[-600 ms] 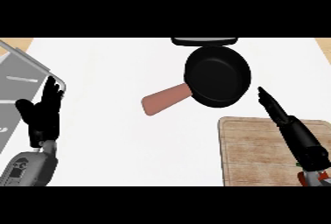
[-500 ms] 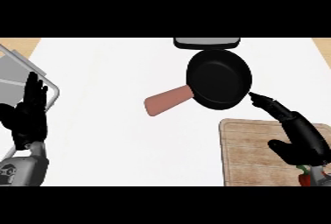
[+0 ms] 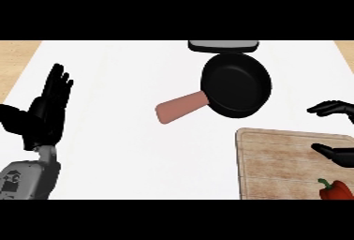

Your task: Pick the bell pepper from the cutting board and place it in the pot

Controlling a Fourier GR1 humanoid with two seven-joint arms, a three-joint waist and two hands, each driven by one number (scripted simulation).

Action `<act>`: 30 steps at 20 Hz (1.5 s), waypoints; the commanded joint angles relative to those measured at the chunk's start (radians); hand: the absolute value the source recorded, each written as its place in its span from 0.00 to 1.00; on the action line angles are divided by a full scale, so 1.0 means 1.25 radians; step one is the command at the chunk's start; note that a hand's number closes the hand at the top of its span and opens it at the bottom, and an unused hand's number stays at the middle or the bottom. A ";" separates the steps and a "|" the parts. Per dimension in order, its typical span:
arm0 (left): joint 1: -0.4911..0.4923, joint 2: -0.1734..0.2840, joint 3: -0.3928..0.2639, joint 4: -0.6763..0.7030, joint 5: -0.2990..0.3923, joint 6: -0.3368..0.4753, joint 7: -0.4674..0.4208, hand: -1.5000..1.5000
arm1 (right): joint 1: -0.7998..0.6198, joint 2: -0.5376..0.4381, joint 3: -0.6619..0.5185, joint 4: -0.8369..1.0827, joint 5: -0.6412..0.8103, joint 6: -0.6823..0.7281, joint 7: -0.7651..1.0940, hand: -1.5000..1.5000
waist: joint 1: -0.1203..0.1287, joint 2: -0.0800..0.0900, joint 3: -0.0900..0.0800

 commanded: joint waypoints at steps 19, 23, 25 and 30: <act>0.011 0.020 0.018 -0.053 0.029 -0.032 0.067 0.50 | 0.014 -0.372 0.171 -0.015 0.340 0.107 -0.361 0.00 | -0.018 -0.008 -0.007; 0.017 0.003 0.006 -0.048 0.014 -0.033 0.040 0.50 | 0.040 -0.394 0.222 -0.051 0.433 0.045 -0.343 0.00 | -0.021 -0.007 -0.008; 0.021 0.036 0.043 -0.034 0.042 -0.073 0.039 0.50 | 0.059 -0.362 0.242 -0.078 0.460 0.016 -0.300 0.00 | -0.023 -0.007 -0.008; 0.025 -0.005 0.028 -0.068 0.016 -0.033 0.069 0.50 | 0.087 -0.364 0.222 -0.082 0.468 0.034 -0.309 0.00 | -0.025 -0.008 -0.008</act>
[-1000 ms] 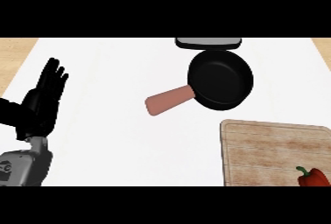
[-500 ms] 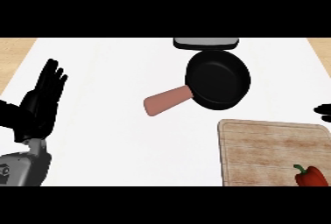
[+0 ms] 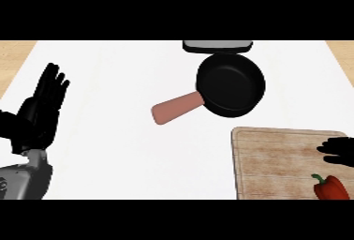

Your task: Pick the bell pepper from the cutting board and place it in the pot

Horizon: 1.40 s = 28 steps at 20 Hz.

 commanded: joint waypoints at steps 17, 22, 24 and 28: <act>-0.004 -0.047 0.004 -0.019 -0.063 -0.002 0.017 0.50 | 0.005 0.207 -0.011 0.112 0.252 -0.005 0.003 0.00 | 0.002 0.001 0.000; -0.006 -0.041 0.036 -0.003 -0.048 -0.037 0.007 0.50 | 0.051 0.189 -0.071 0.052 0.279 0.013 -0.006 0.00 | -0.002 0.000 0.000; -0.001 -0.043 0.032 -0.028 -0.058 -0.021 0.039 0.50 | 0.085 0.240 -0.040 0.109 0.335 -0.082 -0.009 0.00 | -0.001 0.000 0.000; 0.022 -0.036 0.058 -0.036 -0.033 -0.058 0.029 0.50 | 0.064 0.247 -0.075 0.122 0.359 -0.032 0.000 0.00 | 0.000 0.000 0.000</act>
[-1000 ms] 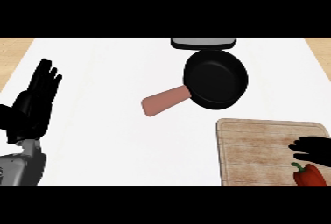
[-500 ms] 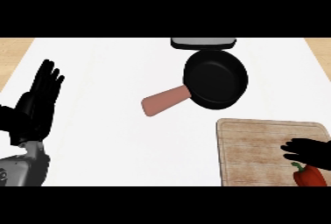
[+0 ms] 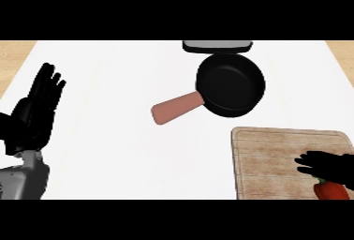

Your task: Pick the bell pepper from the cutting board and place it in the pot

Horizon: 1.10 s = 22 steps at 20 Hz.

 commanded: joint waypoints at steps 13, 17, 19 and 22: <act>-0.015 -0.019 0.023 0.036 -0.009 -0.021 -0.012 0.50 | -0.057 0.116 0.015 0.124 0.159 -0.098 -0.131 1.00 | 0.000 0.001 0.000; 0.004 -0.050 -0.006 0.001 -0.042 0.009 -0.009 0.50 | -0.002 0.068 -0.006 0.070 0.151 -0.102 -0.157 1.00 | -0.004 -0.001 0.000; 0.024 -0.041 -0.016 -0.081 -0.046 0.017 0.061 0.50 | 0.025 0.071 -0.009 0.023 0.137 -0.092 -0.138 1.00 | -0.004 -0.003 0.000; 0.010 -0.021 0.023 0.015 -0.026 -0.017 -0.019 0.50 | -0.021 0.234 0.054 -0.102 0.145 0.008 0.108 1.00 | -0.012 -0.005 -0.004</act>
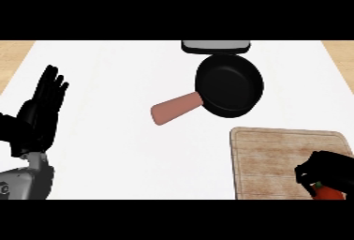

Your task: Pick the bell pepper from the cutting board and place it in the pot

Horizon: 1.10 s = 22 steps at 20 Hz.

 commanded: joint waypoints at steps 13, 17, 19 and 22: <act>0.001 0.019 0.031 0.015 0.019 -0.011 0.004 0.50 | 0.050 0.624 0.202 -0.444 0.038 0.054 0.756 1.00 | -0.036 -0.012 0.005; 0.024 0.007 0.027 0.020 0.016 -0.010 -0.016 0.50 | 0.031 0.628 0.268 -0.583 0.019 -0.059 0.942 1.00 | -0.022 -0.009 0.006; -0.005 0.033 0.043 0.025 0.029 -0.027 -0.006 0.50 | -0.030 0.630 0.290 -0.608 0.063 -0.112 1.050 1.00 | -0.009 -0.003 0.006; -0.006 0.004 0.012 0.013 0.002 -0.006 -0.017 0.50 | -0.120 0.630 0.302 -0.648 0.064 -0.144 1.219 1.00 | 0.004 0.001 0.007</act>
